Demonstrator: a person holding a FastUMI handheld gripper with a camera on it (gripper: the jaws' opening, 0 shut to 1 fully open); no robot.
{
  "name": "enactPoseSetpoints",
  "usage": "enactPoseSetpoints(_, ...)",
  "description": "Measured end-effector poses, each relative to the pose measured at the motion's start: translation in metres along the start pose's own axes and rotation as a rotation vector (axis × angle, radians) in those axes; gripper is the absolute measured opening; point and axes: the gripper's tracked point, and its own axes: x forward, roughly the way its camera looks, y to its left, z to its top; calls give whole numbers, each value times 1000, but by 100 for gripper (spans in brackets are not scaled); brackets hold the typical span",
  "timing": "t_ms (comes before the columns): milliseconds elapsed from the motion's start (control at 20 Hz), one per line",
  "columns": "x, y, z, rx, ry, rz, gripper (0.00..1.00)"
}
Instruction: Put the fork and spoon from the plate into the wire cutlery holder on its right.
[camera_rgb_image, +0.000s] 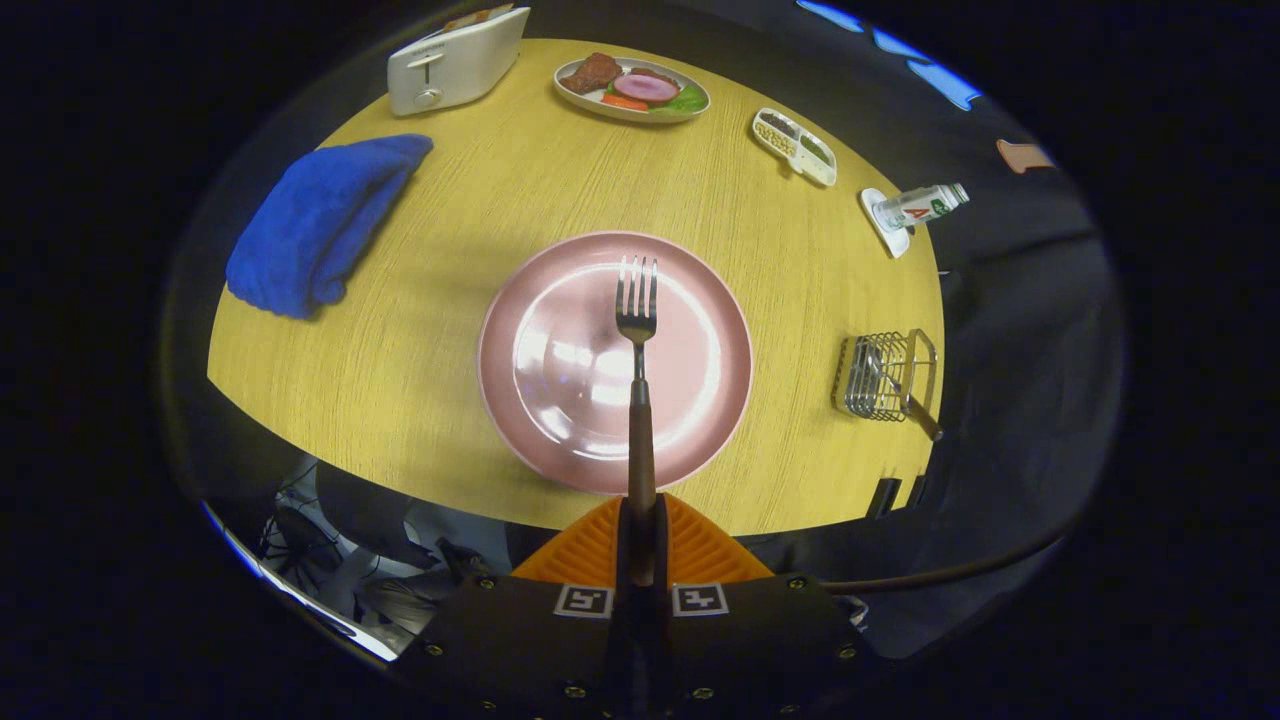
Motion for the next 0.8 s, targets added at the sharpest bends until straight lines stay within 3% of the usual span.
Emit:
enactPoseSetpoints(300,-18,-40,13,58,-30,-63,7)
enactPoseSetpoints(800,-23,-145,5,298,6,-143,7)
